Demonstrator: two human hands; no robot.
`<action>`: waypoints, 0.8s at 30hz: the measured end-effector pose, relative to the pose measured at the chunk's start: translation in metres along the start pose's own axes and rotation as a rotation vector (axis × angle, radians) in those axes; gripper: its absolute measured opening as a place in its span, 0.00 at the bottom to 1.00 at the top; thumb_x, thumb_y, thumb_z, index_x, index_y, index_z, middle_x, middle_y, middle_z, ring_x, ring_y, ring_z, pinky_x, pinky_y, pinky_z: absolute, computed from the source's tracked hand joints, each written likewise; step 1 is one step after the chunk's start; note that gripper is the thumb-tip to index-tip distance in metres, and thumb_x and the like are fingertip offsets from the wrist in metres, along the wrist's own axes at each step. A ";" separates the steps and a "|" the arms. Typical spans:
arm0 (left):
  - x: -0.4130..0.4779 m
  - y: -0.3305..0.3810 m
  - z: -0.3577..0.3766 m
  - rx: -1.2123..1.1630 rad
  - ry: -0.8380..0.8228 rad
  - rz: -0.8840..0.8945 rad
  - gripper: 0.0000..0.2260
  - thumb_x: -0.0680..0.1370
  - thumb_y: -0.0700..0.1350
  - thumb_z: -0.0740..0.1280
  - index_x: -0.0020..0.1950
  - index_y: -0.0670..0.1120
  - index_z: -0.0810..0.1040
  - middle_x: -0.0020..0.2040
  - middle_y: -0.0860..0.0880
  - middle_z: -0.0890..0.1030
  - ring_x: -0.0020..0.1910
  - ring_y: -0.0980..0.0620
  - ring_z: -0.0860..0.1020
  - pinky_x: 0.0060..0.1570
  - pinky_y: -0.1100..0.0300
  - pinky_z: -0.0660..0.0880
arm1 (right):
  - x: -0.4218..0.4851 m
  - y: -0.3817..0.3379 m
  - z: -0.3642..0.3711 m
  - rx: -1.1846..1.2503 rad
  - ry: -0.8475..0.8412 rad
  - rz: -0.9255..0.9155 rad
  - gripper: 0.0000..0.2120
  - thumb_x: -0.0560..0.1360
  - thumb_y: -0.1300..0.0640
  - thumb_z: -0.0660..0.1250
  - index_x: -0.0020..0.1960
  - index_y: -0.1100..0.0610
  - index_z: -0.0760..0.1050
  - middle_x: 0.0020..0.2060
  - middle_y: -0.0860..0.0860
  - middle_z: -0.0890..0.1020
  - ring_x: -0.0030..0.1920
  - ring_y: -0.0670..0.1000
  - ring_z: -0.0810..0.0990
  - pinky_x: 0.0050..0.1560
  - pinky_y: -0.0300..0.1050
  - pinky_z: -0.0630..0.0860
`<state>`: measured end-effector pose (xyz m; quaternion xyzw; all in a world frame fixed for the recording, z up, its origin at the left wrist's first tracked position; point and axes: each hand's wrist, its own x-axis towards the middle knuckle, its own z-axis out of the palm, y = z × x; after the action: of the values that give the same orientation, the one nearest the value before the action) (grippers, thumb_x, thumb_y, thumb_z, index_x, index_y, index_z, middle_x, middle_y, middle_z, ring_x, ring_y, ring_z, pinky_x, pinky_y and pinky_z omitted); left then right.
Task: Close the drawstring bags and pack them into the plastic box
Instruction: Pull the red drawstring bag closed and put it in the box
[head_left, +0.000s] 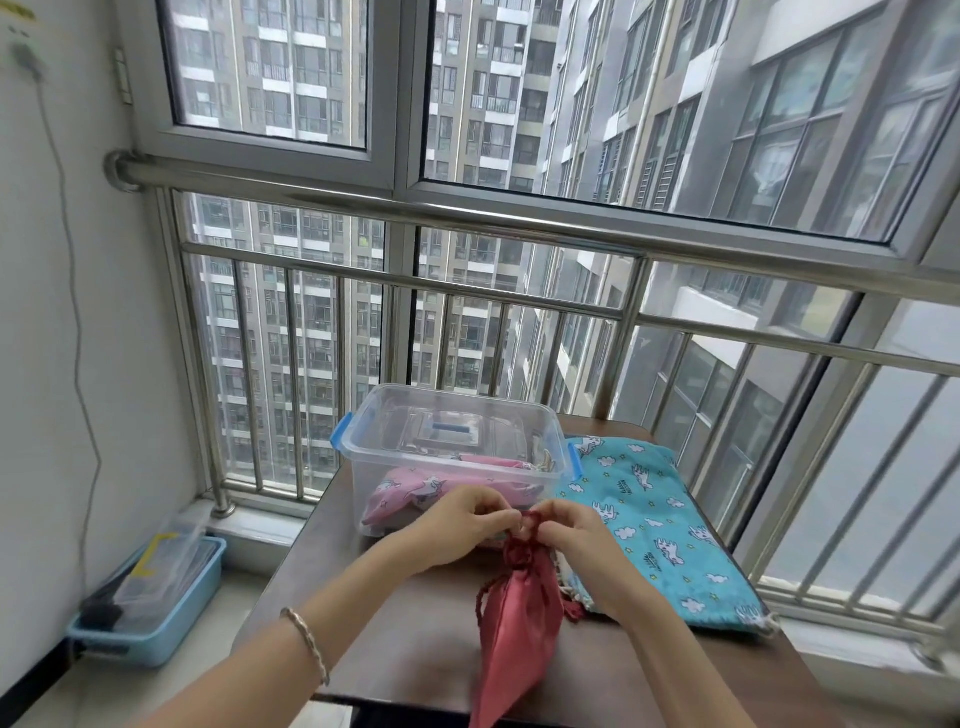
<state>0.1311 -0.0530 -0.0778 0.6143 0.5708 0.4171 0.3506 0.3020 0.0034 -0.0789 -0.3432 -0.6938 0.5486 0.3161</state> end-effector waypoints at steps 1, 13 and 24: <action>0.001 0.001 0.001 -0.008 0.032 0.001 0.09 0.78 0.46 0.67 0.39 0.47 0.82 0.34 0.53 0.79 0.32 0.59 0.72 0.37 0.64 0.69 | 0.000 0.001 0.000 0.073 -0.012 0.018 0.08 0.66 0.68 0.65 0.43 0.60 0.78 0.36 0.57 0.83 0.41 0.56 0.79 0.48 0.51 0.73; 0.002 -0.001 0.014 -0.035 0.127 -0.061 0.12 0.77 0.49 0.69 0.39 0.43 0.82 0.32 0.50 0.78 0.32 0.56 0.72 0.37 0.61 0.70 | -0.006 0.011 -0.002 -0.096 0.090 -0.128 0.05 0.72 0.66 0.72 0.44 0.64 0.76 0.35 0.50 0.83 0.38 0.46 0.81 0.42 0.41 0.77; -0.004 0.005 0.010 0.007 0.062 -0.086 0.17 0.71 0.62 0.69 0.43 0.50 0.86 0.36 0.50 0.81 0.35 0.54 0.73 0.40 0.58 0.70 | -0.012 0.007 -0.010 -0.088 0.087 -0.143 0.05 0.73 0.56 0.73 0.41 0.57 0.86 0.38 0.60 0.85 0.39 0.57 0.83 0.45 0.48 0.79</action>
<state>0.1427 -0.0572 -0.0779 0.5773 0.6086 0.4183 0.3483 0.3178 -0.0003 -0.0845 -0.3299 -0.7254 0.4783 0.3690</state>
